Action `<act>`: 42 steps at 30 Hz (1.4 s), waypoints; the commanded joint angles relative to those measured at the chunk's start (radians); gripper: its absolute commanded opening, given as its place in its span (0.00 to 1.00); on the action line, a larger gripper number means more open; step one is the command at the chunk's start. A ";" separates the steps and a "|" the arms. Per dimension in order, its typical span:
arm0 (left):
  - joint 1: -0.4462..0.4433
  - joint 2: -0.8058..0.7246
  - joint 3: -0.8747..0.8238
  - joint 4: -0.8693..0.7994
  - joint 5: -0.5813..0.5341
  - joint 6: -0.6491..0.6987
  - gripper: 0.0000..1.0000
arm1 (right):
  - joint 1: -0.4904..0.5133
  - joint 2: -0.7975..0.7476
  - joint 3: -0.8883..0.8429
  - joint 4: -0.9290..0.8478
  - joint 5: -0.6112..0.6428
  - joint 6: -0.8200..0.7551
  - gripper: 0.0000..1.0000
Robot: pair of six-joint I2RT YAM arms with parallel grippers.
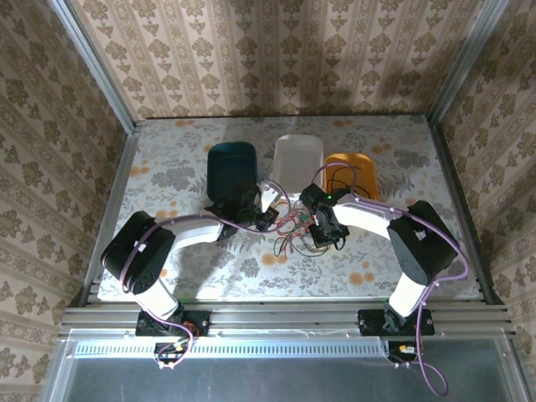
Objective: Untangle the cables
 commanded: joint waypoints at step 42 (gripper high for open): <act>0.009 -0.017 -0.068 0.004 -0.101 -0.031 0.00 | -0.363 -0.475 0.290 0.441 0.487 -0.050 0.00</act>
